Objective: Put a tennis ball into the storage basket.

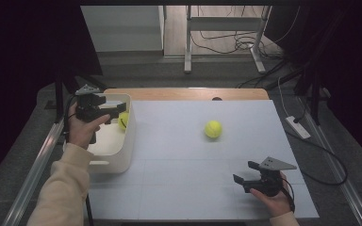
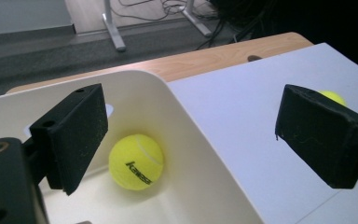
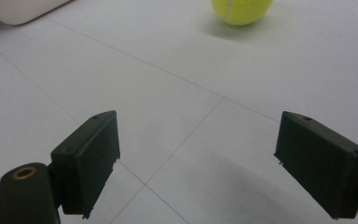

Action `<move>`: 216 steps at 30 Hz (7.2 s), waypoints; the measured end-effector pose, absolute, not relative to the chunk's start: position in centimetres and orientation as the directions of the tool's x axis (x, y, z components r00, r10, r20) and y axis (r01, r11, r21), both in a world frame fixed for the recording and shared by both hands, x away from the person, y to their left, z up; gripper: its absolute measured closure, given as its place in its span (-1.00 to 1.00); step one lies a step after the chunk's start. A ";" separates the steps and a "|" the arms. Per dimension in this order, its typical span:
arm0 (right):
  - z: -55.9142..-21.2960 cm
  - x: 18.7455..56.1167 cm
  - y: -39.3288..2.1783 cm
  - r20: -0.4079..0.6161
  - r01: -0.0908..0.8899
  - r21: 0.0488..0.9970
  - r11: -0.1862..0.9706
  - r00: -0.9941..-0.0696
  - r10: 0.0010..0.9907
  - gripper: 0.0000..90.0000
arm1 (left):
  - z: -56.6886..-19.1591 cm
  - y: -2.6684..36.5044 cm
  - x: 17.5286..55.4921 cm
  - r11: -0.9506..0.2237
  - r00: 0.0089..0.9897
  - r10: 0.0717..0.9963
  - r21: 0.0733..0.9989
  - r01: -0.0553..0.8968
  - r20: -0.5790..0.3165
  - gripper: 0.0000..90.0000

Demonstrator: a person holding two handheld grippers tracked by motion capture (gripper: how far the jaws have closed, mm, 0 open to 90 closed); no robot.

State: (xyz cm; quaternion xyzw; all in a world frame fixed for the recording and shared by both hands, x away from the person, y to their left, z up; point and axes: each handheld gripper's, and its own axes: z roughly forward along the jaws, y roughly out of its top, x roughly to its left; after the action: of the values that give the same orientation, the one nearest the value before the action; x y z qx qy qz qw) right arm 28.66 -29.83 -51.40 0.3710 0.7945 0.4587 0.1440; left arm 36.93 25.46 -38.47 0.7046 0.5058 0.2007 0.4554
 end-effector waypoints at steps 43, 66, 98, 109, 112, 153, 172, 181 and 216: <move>-51.3 29.0 -29.6 0.112 0.455 0.837 0.303 -0.685 0.720 -0.70 | -37.5 18.9 32.6 -0.164 0.599 0.779 0.862 0.480 -0.186 -0.74; -51.2 28.9 -29.7 0.108 0.448 0.841 0.303 -0.688 0.718 -0.69 | -37.9 15.7 32.5 -0.203 0.647 0.740 0.857 0.474 -0.182 -0.74; -51.1 29.3 -29.5 0.110 0.443 0.845 0.298 -0.691 0.715 -0.69 | -39.8 11.0 33.6 -0.300 0.699 0.697 0.821 0.486 -0.159 -0.75; -51.2 29.5 -29.4 0.106 0.442 0.845 0.301 -0.691 0.715 -0.69 | -40.5 9.6 34.0 -0.323 0.712 0.685 0.810 0.490 -0.157 -0.75; -51.1 29.4 -29.4 0.102 0.441 0.844 0.307 -0.692 0.714 -0.69 | -40.7 9.2 34.1 -0.333 0.717 0.681 0.807 0.488 -0.153 -0.75; -51.4 29.7 -29.4 0.107 0.444 0.840 0.312 -0.700 0.706 -0.69 | -43.1 5.1 37.9 -0.389 0.717 0.680 0.753 0.531 -0.154 -0.75; -51.3 30.1 -29.0 0.108 0.437 0.841 0.318 -0.713 0.693 -0.69 | -44.0 3.9 39.5 -0.390 0.709 0.685 0.737 0.552 -0.168 -0.75; -51.3 30.1 -29.0 0.108 0.437 0.842 0.318 -0.712 0.694 -0.69 | -44.5 2.9 40.6 -0.408 0.716 0.677 0.724 0.557 -0.169 -0.75; -51.3 30.3 -28.8 0.119 0.442 0.842 0.310 -0.713 0.691 -0.69 | -45.7 0.4 43.6 -0.426 0.726 0.665 0.708 0.564 -0.178 -0.75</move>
State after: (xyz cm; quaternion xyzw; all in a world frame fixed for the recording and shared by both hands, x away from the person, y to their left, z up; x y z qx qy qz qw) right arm 30.26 -28.79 -51.32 0.3549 0.7984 0.4678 0.1333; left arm 43.63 0.42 -45.67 0.8419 0.3648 0.0641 0.3925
